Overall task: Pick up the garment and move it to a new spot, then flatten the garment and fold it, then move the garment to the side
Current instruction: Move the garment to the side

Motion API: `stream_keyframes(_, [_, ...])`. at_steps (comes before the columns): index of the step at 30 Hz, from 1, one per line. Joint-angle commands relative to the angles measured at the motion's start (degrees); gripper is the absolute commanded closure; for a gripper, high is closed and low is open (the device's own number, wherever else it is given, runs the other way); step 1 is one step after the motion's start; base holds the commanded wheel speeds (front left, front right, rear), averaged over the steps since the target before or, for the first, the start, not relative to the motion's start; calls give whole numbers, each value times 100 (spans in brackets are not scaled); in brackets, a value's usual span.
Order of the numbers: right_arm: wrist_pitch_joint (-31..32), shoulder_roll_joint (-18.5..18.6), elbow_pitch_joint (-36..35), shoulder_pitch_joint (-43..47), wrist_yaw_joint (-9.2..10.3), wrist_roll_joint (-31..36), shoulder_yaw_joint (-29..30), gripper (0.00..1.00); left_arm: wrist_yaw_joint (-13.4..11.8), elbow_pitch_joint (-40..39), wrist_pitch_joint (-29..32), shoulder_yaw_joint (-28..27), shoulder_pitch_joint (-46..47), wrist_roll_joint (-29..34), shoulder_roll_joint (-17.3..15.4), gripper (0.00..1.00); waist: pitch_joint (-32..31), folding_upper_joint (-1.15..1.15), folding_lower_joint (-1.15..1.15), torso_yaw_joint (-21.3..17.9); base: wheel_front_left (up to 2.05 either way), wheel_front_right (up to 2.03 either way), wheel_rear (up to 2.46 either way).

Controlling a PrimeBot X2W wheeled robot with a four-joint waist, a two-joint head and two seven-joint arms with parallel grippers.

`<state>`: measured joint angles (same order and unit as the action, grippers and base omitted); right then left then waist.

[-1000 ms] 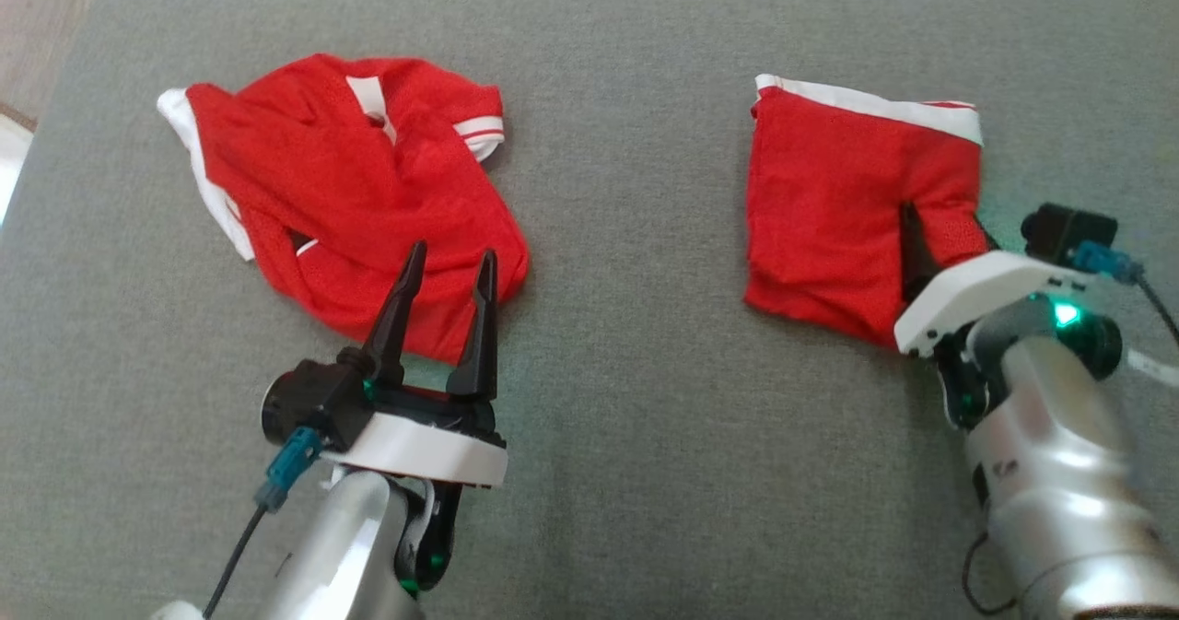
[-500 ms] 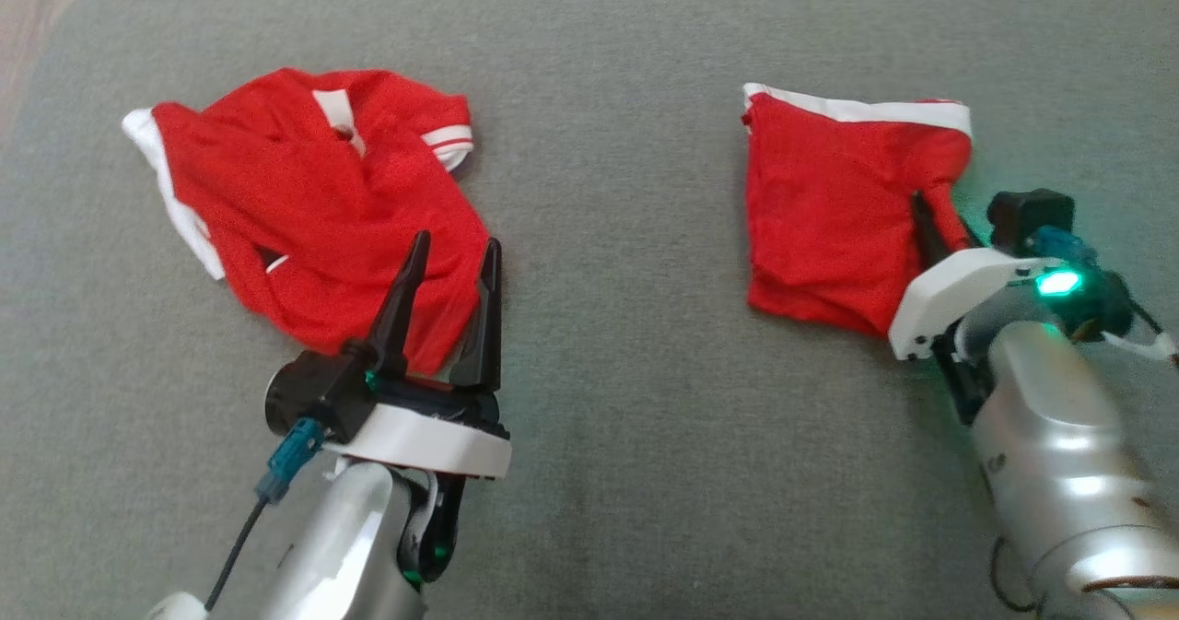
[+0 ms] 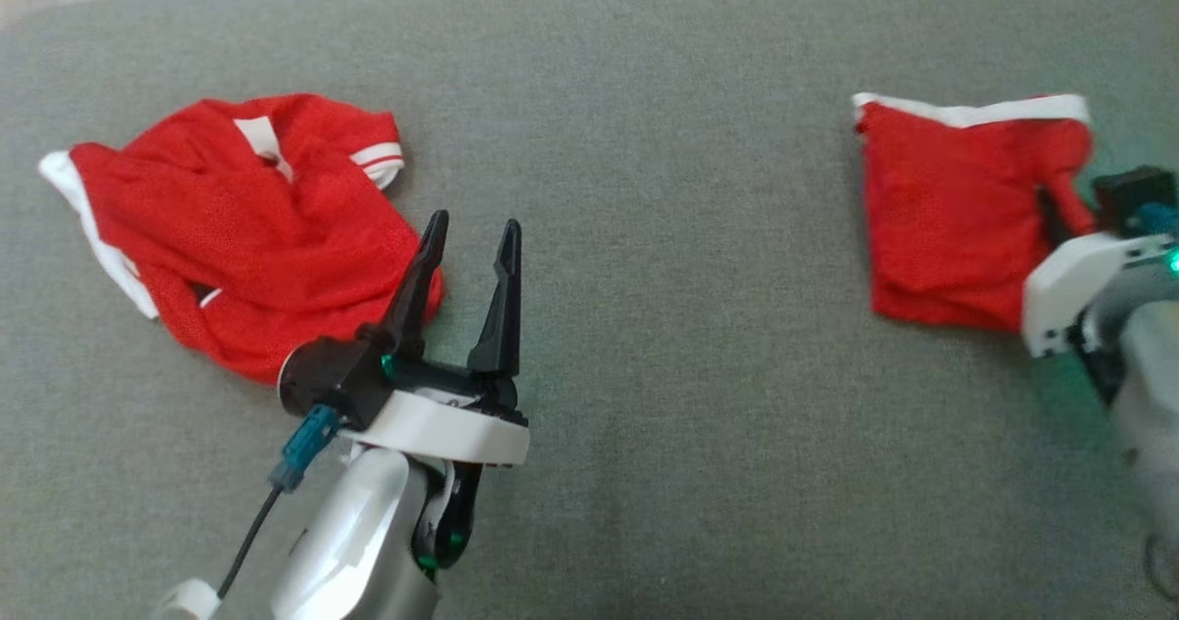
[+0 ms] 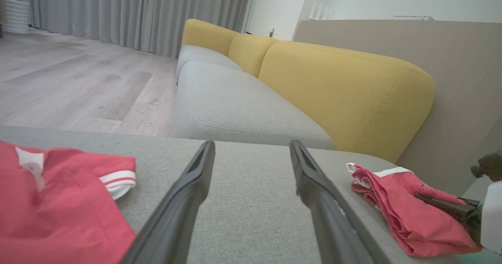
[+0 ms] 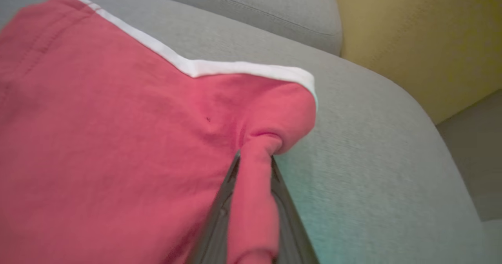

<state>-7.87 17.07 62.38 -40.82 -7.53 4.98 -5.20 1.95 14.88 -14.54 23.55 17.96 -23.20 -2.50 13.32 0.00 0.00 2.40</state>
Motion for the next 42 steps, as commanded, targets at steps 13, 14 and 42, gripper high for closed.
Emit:
stream_keyframes(13, [384,1666,-253,-569,4,-583,-669,100,79,-267,-46,-79,592,114,-38,0,711,0,0,-16,0,0,0])
stream_keyframes(14, [400,1727,-243,-582,4,-580,-650,100,85,-265,-46,-74,615,111,-38,0,742,0,0,1,0,0,0])
stream_keyframes(42, [-473,466,-1191,-624,4,-513,165,0,51,-257,-46,-794,67,149,-38,0,-538,0,0,-83,0,0,0])
